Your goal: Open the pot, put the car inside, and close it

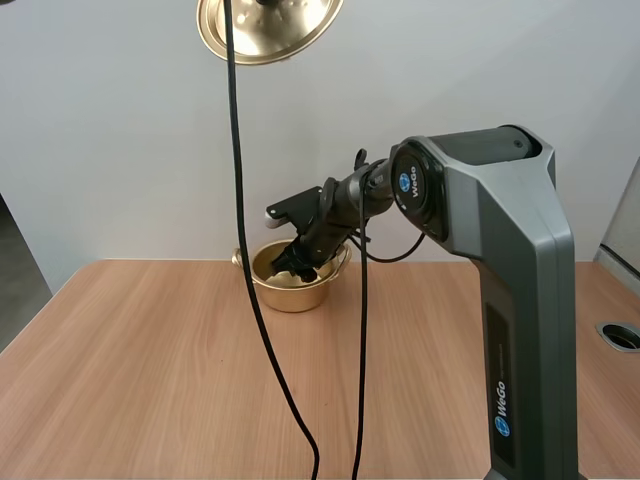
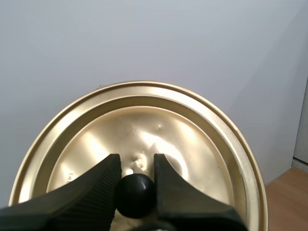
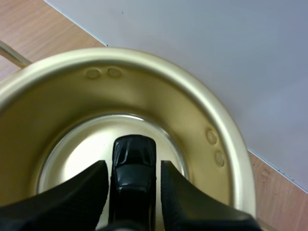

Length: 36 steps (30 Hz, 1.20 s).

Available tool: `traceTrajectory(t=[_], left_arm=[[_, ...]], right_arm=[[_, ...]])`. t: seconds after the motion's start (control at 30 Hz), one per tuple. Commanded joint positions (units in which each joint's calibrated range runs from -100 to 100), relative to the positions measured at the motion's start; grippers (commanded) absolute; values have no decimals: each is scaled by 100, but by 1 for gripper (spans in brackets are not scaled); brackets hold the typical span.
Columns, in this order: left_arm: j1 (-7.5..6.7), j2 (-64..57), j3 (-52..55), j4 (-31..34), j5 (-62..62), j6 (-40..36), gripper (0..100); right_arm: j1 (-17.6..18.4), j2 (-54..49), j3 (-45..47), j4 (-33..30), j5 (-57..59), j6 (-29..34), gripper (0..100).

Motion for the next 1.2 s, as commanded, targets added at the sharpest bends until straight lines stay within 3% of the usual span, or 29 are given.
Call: traceTrajectory(t=[0.0,0.1,0.23,0.27,0.43,0.63,0.77,0.97,1.17], left_arm=[[0,10,6,2,-9,-1,0],[0,37,6,2,7,-10,0],[0,46,6,2,-10,-10,0],[0,64,6,27,-10,-10,0],[0,351,6,376,183,-248,0],[-12,963,38,537,796,-347,0],[-102,1245,439,719,824,-347,0],[-381,1700,1486,1164,-5,-347,0],[-407,2244,2051,1270,-653,-204,0]], right_arm=[[2,-19,-3,-6,135,-1,79],[-52,-227,-3,-6,241,183,50],[-313,-716,-3,-6,708,394,4],[-420,-850,28,37,752,455,0],[-960,-1920,686,209,753,486,0],[-1369,-3259,1842,188,155,486,0],[-1403,-4005,2472,199,16,486,0],[-1403,-4776,2900,223,-37,520,0],[-1403,-5286,2954,242,486,520,0]])
